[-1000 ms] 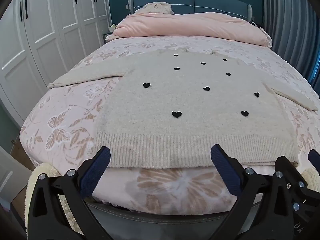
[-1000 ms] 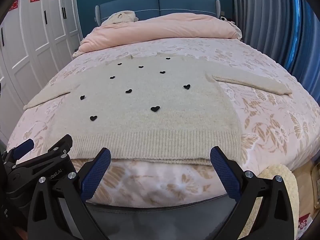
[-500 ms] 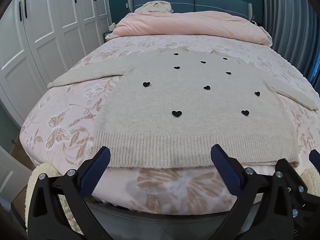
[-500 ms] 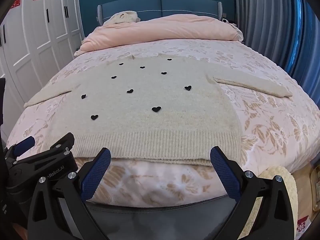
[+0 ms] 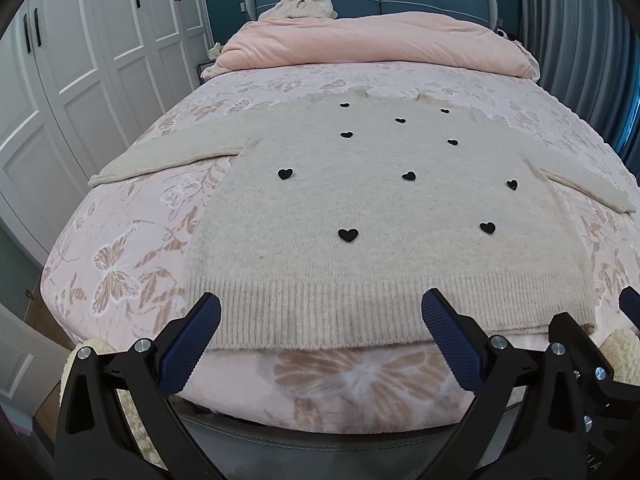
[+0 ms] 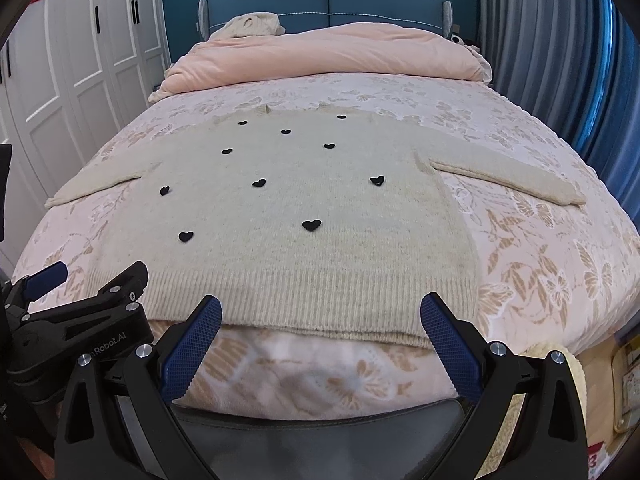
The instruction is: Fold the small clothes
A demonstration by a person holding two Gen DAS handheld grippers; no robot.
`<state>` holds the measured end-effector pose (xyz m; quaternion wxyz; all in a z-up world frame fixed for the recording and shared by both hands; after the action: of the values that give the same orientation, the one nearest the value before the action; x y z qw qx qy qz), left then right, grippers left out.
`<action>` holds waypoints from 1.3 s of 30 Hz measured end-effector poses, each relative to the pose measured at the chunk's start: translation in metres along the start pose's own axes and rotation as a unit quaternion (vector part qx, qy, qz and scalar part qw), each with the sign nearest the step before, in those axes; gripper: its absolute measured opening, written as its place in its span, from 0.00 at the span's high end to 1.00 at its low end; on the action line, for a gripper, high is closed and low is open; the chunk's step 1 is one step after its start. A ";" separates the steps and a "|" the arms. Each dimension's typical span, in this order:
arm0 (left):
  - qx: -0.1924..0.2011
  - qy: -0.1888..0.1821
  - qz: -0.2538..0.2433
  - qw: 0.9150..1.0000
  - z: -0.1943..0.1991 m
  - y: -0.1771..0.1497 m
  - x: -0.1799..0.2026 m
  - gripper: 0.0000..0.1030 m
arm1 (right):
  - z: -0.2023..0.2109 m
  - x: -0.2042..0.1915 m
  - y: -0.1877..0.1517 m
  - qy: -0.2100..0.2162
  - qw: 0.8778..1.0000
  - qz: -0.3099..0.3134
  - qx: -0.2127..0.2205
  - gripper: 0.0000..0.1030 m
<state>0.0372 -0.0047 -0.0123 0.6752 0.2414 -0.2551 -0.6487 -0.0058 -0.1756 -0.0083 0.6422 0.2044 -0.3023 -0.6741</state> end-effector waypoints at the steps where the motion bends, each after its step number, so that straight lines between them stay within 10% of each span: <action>1: -0.001 0.001 -0.001 1.000 -0.001 0.002 0.000 0.05 | -0.001 -0.001 0.001 0.001 1.000 0.001 -0.001 0.05; 39: -0.011 0.008 0.001 1.000 -0.016 0.011 0.001 0.05 | -0.018 0.001 0.014 0.002 1.000 -0.010 -0.019 0.05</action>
<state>0.0560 -0.0050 -0.0170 0.6803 0.2390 -0.2424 -0.6491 0.0166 -0.1788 -0.0116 0.6394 0.1966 -0.2861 -0.6860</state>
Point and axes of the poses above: each gripper's, at about its wrist camera, not at the fingertips, and z roughly against the way its jaws point, x to its right, y to its top, the point moved 3 cm from there along -z, roughly the way its jaws point, and after that the axes turned 9 degrees about z, right-handed, at the moved point
